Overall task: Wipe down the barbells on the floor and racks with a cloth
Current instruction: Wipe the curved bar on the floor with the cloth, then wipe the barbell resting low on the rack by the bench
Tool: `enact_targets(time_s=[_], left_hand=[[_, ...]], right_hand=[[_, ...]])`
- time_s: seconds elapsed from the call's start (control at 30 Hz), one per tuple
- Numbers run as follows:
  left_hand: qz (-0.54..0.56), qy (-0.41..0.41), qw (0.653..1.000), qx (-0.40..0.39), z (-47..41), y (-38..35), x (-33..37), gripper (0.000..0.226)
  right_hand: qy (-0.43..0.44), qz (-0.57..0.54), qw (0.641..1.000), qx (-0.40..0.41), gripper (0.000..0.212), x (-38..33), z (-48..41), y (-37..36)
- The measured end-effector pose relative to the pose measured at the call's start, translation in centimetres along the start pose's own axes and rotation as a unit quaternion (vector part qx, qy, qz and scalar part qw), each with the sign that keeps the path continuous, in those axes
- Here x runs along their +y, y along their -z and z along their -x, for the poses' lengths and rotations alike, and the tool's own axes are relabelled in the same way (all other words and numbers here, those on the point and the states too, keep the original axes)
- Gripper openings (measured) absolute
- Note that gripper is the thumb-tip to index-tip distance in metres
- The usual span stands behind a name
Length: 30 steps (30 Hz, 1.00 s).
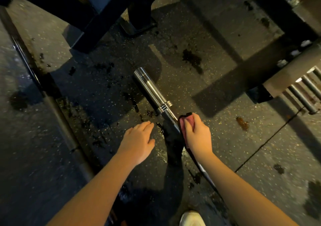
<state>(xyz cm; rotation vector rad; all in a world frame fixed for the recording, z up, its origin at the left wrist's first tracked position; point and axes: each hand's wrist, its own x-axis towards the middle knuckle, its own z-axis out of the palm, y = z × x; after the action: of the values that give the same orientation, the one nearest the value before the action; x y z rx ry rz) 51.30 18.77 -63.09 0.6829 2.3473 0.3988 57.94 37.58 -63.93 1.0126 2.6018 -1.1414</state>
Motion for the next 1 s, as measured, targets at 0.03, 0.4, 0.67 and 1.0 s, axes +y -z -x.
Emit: enact_targets(time_s=[0.03, 0.4, 0.67, 1.0], left_hand=[[0.014, 0.008, 1.000, 0.008, 0.7, 0.6, 0.9, 0.058], [0.051, 0.031, 0.998, -0.035, 9.2, 9.8, 12.8, 0.056], [0.041, 0.008, 0.998, -0.049, 15.7, 21.7, 22.4, 0.052], [0.119, -0.023, 0.993, -0.015, 26.9, 34.2, 32.7, 0.047]], right_hand=[[-0.044, -0.022, 0.999, -0.006, 0.031, -0.1, 0.7, 1.1], [-0.206, -0.150, 0.967, -0.003, 0.027, -5.0, 9.5, 14.2], [-0.216, -0.251, 0.942, 0.056, 0.008, -13.0, 15.3, 27.3], [-0.210, -0.346, 0.907, 0.120, 0.011, -22.8, 27.1, 42.3]])
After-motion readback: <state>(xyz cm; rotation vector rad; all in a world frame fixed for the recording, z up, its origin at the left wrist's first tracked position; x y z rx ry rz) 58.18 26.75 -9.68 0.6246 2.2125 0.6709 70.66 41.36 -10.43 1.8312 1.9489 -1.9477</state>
